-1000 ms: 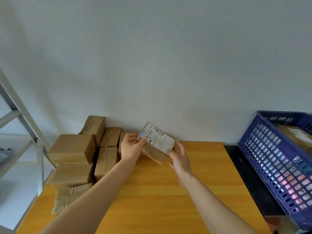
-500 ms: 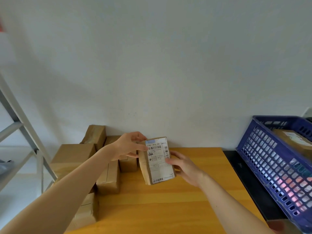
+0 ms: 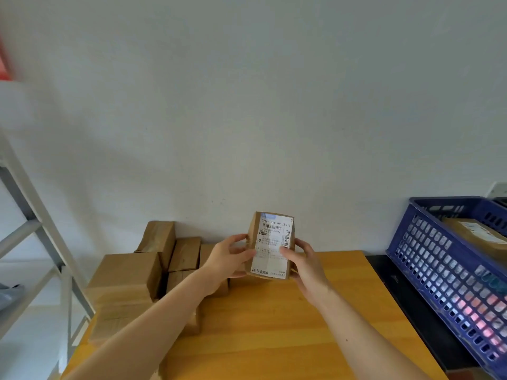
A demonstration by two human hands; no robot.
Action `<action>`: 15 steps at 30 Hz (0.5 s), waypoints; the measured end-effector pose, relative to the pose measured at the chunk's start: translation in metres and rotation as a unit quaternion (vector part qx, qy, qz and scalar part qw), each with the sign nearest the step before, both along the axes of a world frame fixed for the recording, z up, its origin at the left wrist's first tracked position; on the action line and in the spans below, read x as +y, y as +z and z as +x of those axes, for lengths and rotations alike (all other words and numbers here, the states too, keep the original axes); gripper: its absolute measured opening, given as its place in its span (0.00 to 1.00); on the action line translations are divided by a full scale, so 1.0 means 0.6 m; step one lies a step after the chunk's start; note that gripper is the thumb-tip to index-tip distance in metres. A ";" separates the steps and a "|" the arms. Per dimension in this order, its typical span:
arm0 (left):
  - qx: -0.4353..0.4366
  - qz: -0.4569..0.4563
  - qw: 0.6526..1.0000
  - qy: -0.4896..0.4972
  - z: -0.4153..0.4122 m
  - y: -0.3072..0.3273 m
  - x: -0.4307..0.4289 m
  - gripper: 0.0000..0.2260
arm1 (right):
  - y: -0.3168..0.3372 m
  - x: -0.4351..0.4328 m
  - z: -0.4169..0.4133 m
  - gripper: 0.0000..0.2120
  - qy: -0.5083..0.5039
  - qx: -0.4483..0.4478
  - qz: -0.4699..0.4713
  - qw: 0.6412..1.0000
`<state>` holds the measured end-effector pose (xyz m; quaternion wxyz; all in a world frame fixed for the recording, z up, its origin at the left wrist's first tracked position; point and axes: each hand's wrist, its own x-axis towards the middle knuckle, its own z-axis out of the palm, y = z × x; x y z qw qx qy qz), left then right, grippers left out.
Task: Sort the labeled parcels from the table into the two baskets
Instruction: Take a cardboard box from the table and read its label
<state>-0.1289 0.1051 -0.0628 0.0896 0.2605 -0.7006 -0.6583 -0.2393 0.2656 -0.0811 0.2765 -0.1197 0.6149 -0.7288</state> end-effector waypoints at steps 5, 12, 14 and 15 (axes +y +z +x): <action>0.030 -0.002 0.999 0.024 0.007 -0.010 -0.005 0.24 | 0.005 -0.006 0.003 0.22 0.022 0.030 -0.001 0.999; 0.050 0.001 0.998 0.034 0.025 -0.015 -0.023 0.23 | 0.007 -0.011 0.013 0.22 0.022 0.060 -0.003 0.998; 0.052 0.000 0.998 0.030 0.029 -0.016 -0.027 0.23 | 0.004 -0.014 0.019 0.22 0.014 0.061 -0.004 0.998; 0.054 0.000 0.998 0.029 0.030 -0.016 -0.029 0.23 | 0.004 -0.016 0.022 0.22 0.010 0.062 -0.004 0.998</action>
